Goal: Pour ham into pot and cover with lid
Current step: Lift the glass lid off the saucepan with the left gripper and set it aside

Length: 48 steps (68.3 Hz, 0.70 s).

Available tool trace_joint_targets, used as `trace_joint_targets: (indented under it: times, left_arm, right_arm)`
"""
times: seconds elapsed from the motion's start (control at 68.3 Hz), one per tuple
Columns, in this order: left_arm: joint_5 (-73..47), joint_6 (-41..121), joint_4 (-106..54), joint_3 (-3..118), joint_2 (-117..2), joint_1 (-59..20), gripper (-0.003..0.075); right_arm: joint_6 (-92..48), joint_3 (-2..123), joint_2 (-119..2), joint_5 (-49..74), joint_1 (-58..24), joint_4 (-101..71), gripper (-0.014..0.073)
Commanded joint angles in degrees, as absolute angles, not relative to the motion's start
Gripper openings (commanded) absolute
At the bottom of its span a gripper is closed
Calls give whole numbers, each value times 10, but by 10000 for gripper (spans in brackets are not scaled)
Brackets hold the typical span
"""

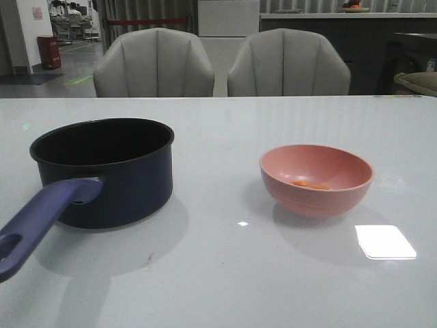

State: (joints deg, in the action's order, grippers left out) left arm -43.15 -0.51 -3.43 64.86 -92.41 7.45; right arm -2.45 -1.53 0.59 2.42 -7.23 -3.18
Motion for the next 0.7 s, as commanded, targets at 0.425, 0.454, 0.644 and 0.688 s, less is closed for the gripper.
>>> trace_joint_targets:
  times: [0.425, 0.454, 0.644, 0.688]
  left_arm:
    - [-384, -4, -43, 647, -995, 77, 341]
    - [-384, -4, -43, 647, -995, 77, 341]
    - [-385, -4, -40, 647, -995, 77, 390]
    - [-385, -4, -35, 647, -995, 77, 440]
  right_arm:
    - [-25, -12, 17, -25, -68, -25, 162]
    - [-25, -12, 17, -25, -68, -25, 162]
    - [-25, -12, 17, -25, -68, -25, 162]
    - [-25, -12, 17, -25, -68, -25, 162]
